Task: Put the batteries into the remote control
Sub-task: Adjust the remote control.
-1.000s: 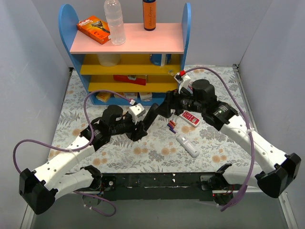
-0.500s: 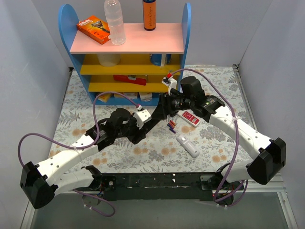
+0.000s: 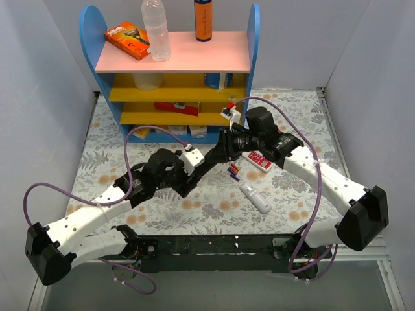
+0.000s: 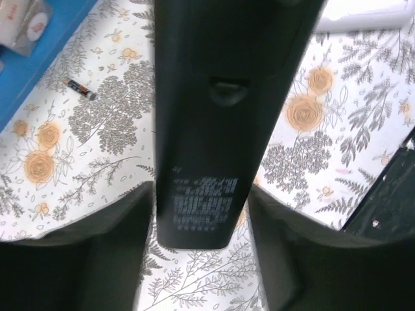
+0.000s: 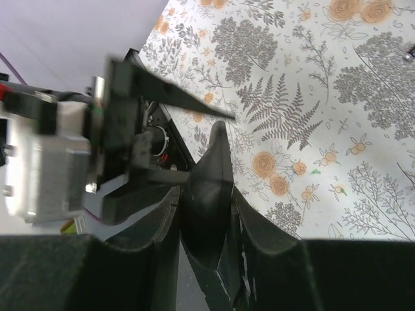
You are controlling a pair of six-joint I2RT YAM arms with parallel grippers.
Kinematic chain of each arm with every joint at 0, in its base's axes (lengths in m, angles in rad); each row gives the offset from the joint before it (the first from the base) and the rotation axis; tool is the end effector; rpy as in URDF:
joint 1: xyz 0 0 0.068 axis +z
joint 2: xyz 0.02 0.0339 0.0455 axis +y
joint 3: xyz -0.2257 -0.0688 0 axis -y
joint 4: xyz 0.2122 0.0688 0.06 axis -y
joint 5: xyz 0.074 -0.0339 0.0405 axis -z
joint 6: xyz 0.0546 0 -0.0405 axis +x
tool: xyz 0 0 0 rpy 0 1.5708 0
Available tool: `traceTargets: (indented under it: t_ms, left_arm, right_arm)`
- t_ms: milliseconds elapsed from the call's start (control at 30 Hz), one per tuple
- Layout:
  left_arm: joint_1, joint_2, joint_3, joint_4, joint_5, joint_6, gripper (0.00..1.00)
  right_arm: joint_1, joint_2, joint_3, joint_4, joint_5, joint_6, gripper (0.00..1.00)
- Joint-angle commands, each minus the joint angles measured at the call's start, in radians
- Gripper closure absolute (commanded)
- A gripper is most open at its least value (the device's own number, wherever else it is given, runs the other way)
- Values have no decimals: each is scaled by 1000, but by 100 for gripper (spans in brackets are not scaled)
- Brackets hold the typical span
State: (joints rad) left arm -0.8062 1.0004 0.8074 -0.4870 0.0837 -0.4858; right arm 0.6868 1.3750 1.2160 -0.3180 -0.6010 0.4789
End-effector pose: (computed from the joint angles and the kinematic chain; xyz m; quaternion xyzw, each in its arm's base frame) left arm 0.1474 -0.1603 0.2409 0.1616 0.8872 -0.2893 0.3210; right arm 0.2131 0.2146 0.3059 -0.2378 0.7955 0.4845 0.2756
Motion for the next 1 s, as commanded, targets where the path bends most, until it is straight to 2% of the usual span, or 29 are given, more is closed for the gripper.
traceTargets:
  t_ms: [0, 33, 67, 133, 167, 267, 300, 367, 433, 467, 500, 600, 833, 967]
  left_arm:
    - [-1, -89, 15, 66, -120, -75, 11]
    - [-1, -100, 7, 76, -143, -100, 2]
    - [-1, -126, 4, 88, -177, -156, 2]
    - [-1, -155, -11, 126, -220, -226, 2]
    - [-1, -175, -34, 146, -245, -272, 2]
    - [1, -281, -103, 231, -363, -494, 2]
    - [1, -311, -128, 281, -398, -625, 2]
    - [-1, -419, -189, 335, -436, -755, 2]
    - [-1, -535, -292, 411, -481, -956, 2]
    - [-1, -577, -328, 450, -483, -1006, 2]
    - [-1, -607, -408, 549, -480, -1037, 2]
    - [-1, -675, -505, 703, -455, -1117, 2]
    - [-1, -637, -573, 833, -473, -1252, 2]
    - [-1, -600, -623, 1033, -460, -1235, 2]
  right_arm:
    - [-13, -88, -81, 172, 27, 70, 99]
    - [-15, -121, -123, 216, 42, 90, 99]
    - [-15, -140, -156, 262, 61, 111, 99]
    - [-15, -207, -229, 460, 116, 209, 99]
    - [-15, -229, -319, 524, 134, 246, 99]
    - [-15, -306, -493, 808, 225, 383, 99]
    - [-13, -320, -542, 879, 254, 415, 99]
    - [-10, -341, -611, 1071, 283, 504, 99]
    - [12, -347, -683, 1166, 335, 535, 99]
    - [23, -346, -700, 1230, 352, 547, 99]
    - [37, -343, -722, 1266, 387, 550, 99]
    - [83, -318, -763, 1407, 440, 593, 99]
    - [154, -220, -816, 1665, 530, 688, 99]
    - [189, -169, -819, 1738, 546, 705, 99]
